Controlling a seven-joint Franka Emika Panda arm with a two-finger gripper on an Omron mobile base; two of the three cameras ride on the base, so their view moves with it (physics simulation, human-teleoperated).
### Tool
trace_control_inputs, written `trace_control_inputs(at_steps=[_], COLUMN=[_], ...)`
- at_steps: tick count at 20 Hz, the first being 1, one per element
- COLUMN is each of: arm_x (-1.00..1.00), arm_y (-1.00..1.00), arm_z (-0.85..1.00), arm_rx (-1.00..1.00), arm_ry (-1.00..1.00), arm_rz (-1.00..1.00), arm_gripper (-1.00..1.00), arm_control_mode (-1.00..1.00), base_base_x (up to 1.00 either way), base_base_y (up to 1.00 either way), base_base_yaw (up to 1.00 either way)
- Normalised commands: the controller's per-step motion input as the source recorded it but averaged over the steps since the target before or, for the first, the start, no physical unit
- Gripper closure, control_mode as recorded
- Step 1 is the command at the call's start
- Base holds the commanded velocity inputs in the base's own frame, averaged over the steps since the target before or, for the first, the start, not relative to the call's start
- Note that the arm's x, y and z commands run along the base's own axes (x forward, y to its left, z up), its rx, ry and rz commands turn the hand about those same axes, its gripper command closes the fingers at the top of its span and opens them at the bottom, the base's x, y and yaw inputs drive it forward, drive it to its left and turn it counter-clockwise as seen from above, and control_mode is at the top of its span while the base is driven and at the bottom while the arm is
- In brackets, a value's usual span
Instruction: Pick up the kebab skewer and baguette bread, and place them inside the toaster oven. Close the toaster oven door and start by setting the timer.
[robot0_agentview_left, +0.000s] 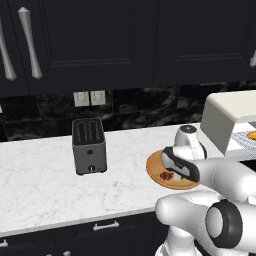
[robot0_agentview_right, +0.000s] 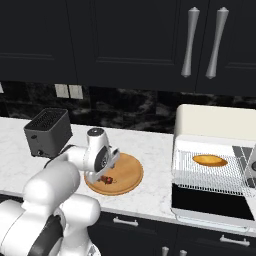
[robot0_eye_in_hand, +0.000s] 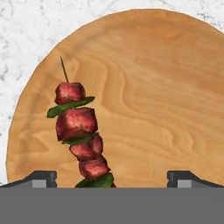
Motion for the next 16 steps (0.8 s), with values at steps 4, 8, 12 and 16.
trace_control_inputs(at_steps=[4,8,12,16], arm_x=[0.18,0.00,0.00,-0.02], arm_y=[0.00,0.03,0.07,0.08], arm_z=[-0.33,-0.25,-0.23,-0.15], arm_rx=[0.00,0.00,0.00,0.00], arm_ry=[-0.04,-0.01,0.00,0.00], arm_rz=[0.01,0.00,0.00,0.00], arm_gripper=[-1.00,-1.00,-1.00,-1.00], arm_control_mode=[-1.00,-1.00,-1.00,-1.00], base_base_x=[0.00,0.00,0.00,0.00], base_base_y=[0.00,0.00,0.00,0.00], base_base_yaw=[0.00,0.00,0.00,0.00])
